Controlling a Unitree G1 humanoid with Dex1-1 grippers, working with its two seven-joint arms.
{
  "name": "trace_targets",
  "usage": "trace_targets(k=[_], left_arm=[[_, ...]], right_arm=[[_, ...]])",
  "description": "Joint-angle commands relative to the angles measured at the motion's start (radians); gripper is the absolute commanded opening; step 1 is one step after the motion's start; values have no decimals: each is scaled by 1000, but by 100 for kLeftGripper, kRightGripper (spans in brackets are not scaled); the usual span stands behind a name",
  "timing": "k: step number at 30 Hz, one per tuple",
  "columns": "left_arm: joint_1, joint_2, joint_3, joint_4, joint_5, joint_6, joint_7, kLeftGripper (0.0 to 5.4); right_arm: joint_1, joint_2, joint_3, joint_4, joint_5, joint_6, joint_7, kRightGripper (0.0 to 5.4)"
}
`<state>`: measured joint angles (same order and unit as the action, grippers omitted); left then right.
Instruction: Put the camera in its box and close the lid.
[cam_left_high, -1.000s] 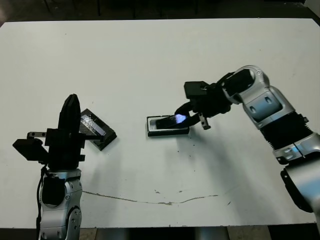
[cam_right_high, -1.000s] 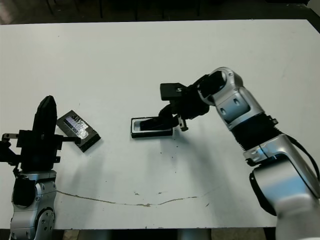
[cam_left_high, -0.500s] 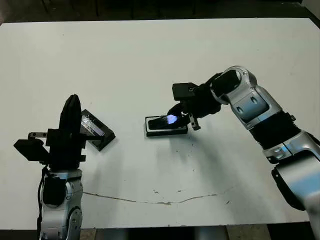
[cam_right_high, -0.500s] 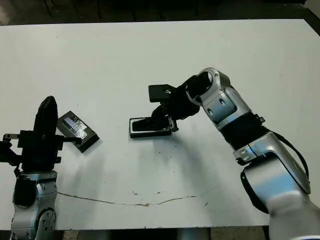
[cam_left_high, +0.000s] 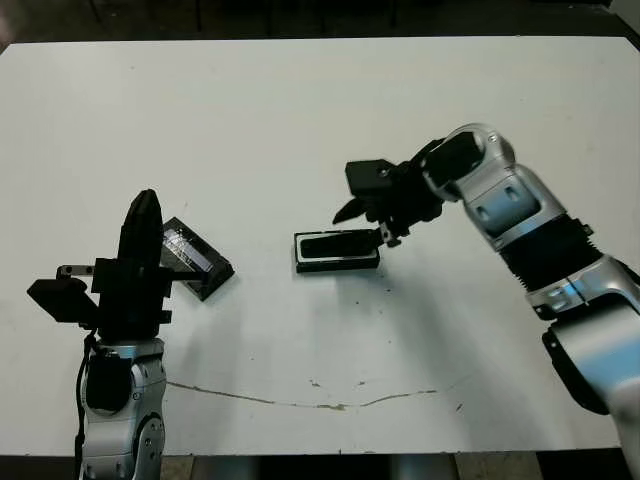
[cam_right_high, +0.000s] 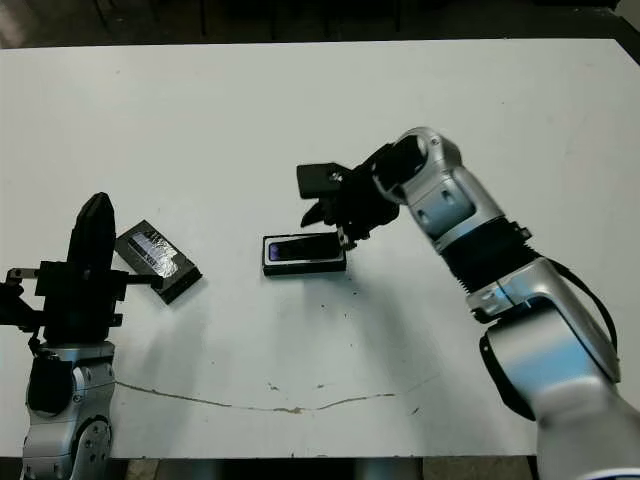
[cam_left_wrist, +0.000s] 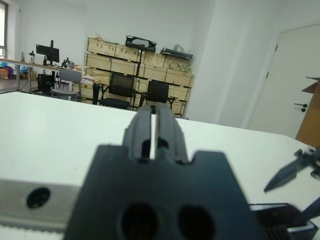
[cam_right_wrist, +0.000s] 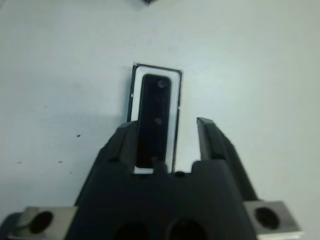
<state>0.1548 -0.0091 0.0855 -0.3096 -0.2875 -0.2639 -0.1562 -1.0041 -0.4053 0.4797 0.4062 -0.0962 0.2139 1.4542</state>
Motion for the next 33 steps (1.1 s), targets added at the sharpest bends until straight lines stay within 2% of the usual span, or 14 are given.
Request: trace_targets(k=[1,5,8,12,15,19,21,22,25,27,29,33], left_arm=[[16,2,3,16,14,2,4,0],[16,1,4,14,15,6,6,0],[16,1,4,15,19,5,6,0],[16,2,4,13,14,9,4,0],[16,3,4,13,16,7,4,0],[15,1,4,15,22,4,7,0],[15,-1,3,14,10,9,3,0],[14,0,3,14,5,9,0,0],[19,3,2,3,17,15,7,0],[24,16,5,-8,34,15,5,0],[37,43,17,-41,72,32,12,0],[64,125,75,-105,116,52,-9,0]], right_arm=[[-18,-39,-36,-8,26,-16,22,299],[-20,-75,-108,-28,94,-64,42,368],[-44,-109,-134,-57,117,-23,63,418],[-39,-138,-204,-103,167,-5,36,490],[-4,-136,-267,-142,204,76,-55,539],[135,-98,-384,-316,223,182,-331,539],[220,-69,-428,-417,229,239,-468,518],[266,-55,-442,-463,229,242,-525,507],[407,-20,-470,-568,227,197,-649,456],[491,-28,-467,-607,208,120,-686,419],[568,-37,-476,-626,221,67,-693,384],[687,-45,-524,-668,253,36,-725,310]])
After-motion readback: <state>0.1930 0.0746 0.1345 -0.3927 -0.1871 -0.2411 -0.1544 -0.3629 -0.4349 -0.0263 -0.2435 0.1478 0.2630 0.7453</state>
